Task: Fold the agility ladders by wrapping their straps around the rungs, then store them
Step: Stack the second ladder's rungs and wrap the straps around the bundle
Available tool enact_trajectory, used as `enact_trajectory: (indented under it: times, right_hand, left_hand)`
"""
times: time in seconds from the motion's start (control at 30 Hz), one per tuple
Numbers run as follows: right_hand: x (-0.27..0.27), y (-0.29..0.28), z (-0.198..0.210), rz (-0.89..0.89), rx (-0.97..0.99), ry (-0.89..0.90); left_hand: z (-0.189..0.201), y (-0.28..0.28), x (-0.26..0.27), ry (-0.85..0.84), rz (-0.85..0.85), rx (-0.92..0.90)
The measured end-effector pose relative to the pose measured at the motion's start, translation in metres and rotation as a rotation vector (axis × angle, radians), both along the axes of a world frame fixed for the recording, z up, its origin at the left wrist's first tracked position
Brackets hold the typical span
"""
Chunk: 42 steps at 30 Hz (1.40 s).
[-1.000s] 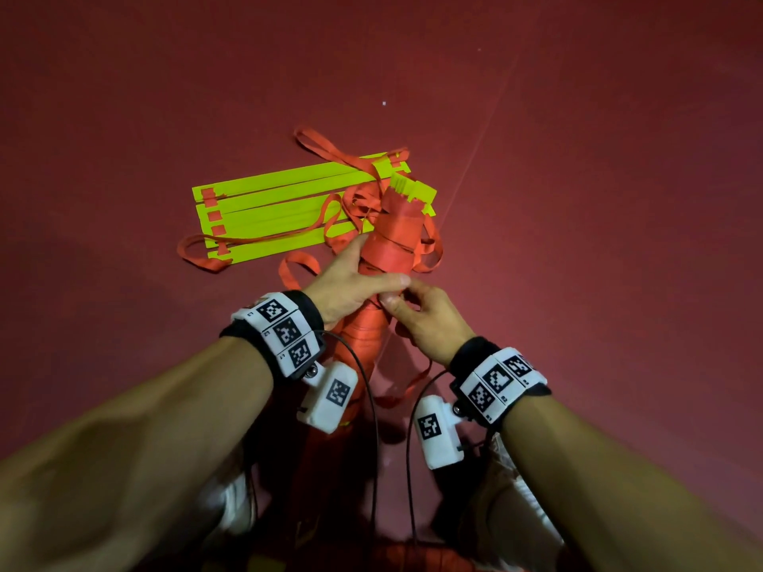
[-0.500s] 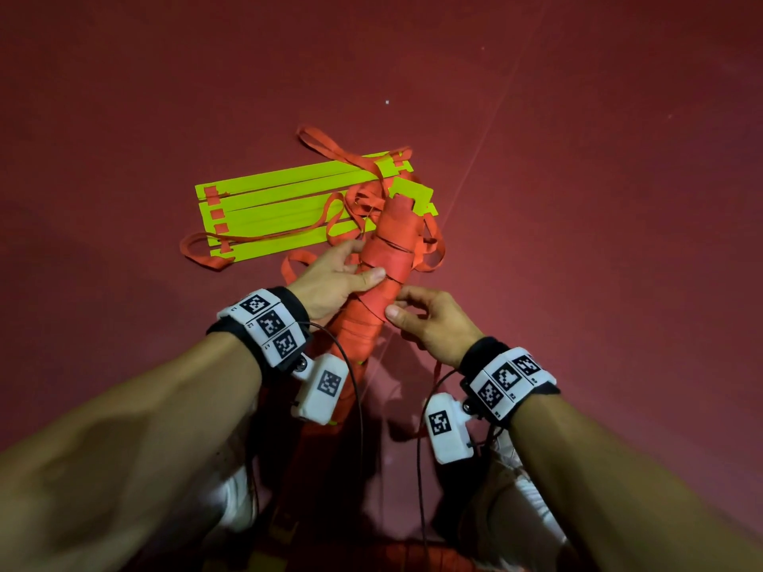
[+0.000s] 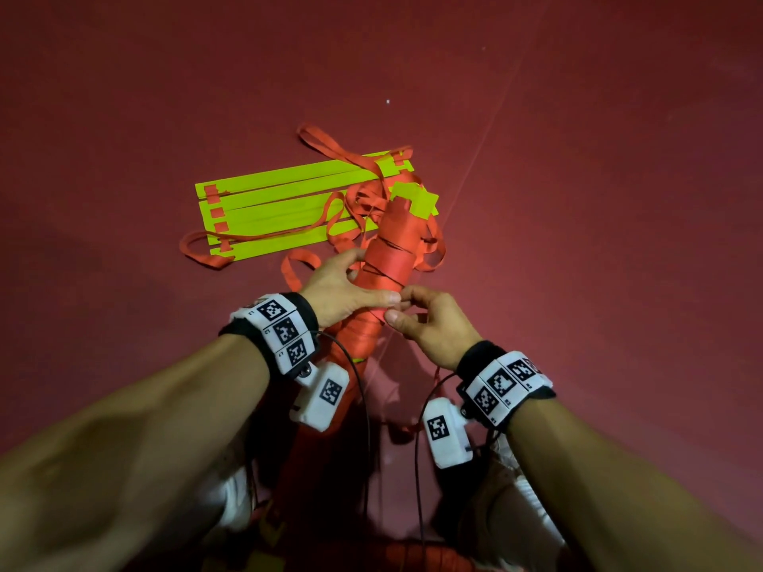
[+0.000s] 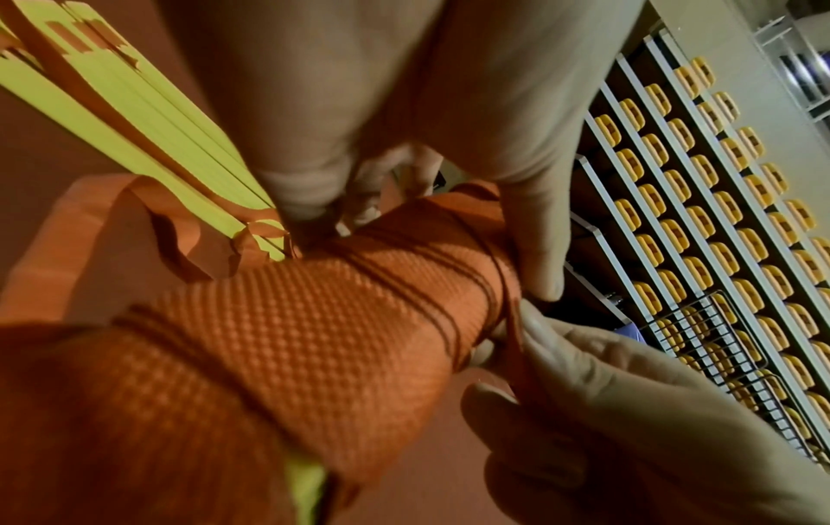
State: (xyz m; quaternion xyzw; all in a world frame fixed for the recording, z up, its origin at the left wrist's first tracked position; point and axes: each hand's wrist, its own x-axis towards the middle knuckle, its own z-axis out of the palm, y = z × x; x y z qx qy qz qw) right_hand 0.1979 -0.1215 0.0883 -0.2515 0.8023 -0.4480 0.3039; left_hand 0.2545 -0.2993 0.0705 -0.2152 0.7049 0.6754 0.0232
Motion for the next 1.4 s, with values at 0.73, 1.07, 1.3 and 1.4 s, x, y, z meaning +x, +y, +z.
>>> enact_trajectory:
  times: [0.73, 1.07, 1.3, 1.4]
  right_hand:
    - [-0.006, 0.003, -0.005, -0.072, -0.057, 0.014]
    - [-0.007, 0.005, -0.008, -0.093, -0.053, 0.054]
    - [-0.011, 0.001, -0.014, -0.106, -0.069, 0.062]
    - [-0.012, 0.001, -0.02, -0.171, -0.047, 0.124]
  left_hand:
    - [0.005, 0.027, 0.003, 0.088, 0.18, 0.677]
    - [-0.002, 0.015, 0.004, 0.04, -0.02, 0.17]
    - [-0.012, 0.011, 0.002, 0.016, 0.111, 0.211]
    - [-0.011, 0.015, 0.001, 0.001, 0.135, 0.285]
